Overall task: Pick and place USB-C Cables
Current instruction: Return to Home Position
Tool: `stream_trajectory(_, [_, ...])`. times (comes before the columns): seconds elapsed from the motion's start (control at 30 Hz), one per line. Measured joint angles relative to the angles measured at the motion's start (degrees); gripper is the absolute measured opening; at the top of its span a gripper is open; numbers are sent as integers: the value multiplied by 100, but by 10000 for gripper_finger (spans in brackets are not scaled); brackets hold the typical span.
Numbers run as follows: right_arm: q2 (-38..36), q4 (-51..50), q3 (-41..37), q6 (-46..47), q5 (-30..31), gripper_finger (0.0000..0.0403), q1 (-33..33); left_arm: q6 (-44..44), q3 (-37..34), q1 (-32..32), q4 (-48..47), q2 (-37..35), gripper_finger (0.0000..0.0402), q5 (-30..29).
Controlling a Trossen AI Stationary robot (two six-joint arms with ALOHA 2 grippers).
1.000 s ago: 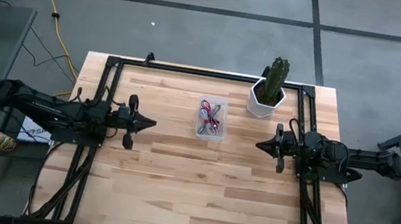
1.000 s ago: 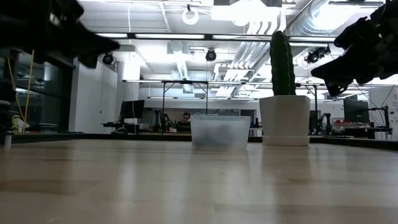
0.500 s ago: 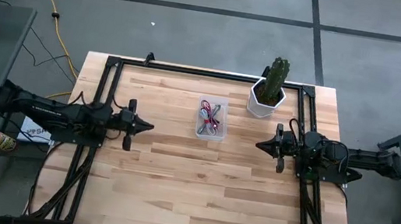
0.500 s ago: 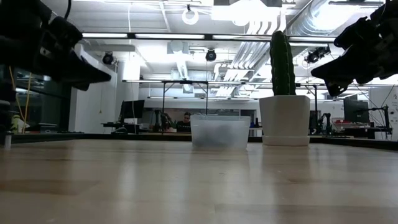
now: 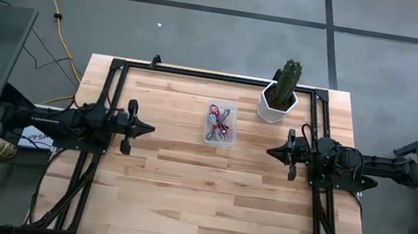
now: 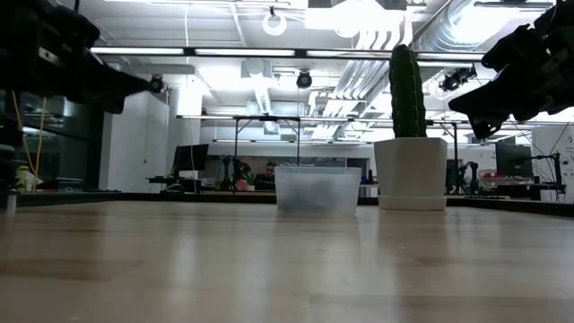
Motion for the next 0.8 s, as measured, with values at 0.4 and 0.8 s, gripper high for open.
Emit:
stream_trajectory(0.4, [1, -11, 0, -1, 0, 0, 0, 275, 2, 103, -17, -301, 0, 326])
stream_trajectory(0.8, [1, -11, 0, -1, 0, 0, 0, 106, 2, 101, -17, -298, 0, 288])
